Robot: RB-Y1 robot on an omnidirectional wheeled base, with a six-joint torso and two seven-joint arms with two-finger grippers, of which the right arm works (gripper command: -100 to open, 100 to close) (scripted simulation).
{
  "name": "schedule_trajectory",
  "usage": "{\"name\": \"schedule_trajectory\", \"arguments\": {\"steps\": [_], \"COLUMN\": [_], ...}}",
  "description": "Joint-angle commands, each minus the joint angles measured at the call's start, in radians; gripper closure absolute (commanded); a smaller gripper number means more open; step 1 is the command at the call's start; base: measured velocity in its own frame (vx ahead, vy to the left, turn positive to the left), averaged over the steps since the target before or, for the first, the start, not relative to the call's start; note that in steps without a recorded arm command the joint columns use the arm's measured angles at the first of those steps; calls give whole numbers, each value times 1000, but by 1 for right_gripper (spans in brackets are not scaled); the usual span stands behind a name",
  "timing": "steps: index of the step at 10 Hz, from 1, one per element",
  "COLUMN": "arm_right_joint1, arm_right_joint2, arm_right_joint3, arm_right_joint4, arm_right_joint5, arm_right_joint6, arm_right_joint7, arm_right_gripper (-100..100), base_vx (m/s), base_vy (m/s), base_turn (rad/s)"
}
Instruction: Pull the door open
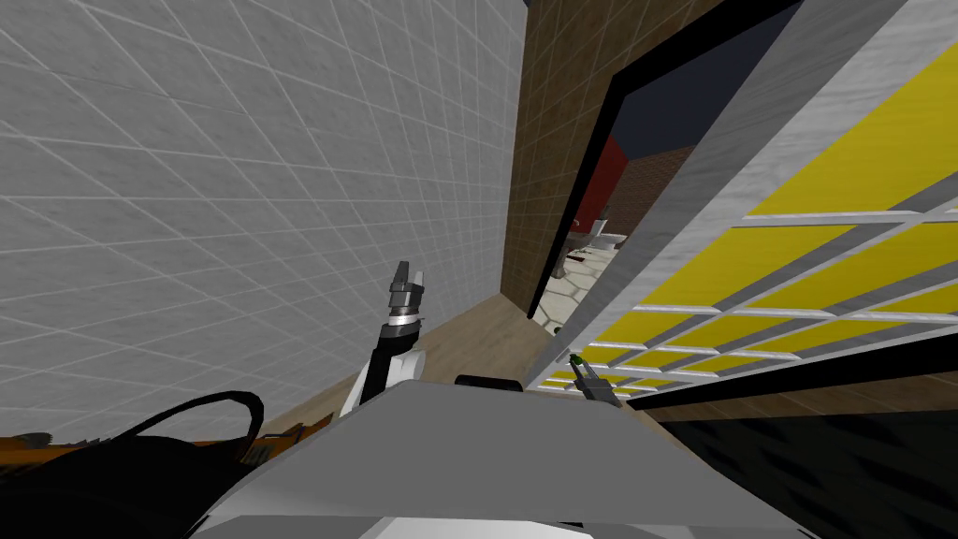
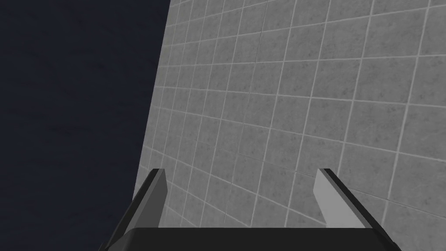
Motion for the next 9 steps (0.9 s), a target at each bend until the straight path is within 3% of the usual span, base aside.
{"name": "schedule_trajectory", "arguments": {"steps": [1,3,9], "arm_right_joint1": [2,-2,-10], "arm_right_joint2": [-5,-2,-3], "arm_right_joint3": [7,11,34], "arm_right_joint4": [4,15,49], "arm_right_joint5": [0,1,5], "arm_right_joint6": [-9,-13,-40], "arm_right_joint7": [-6,-11,-35], "arm_right_gripper": [100,100,100], "base_vx": [-191,-91,-180], "base_vy": [-23,-32,-50], "base_turn": [94,54,133]}}
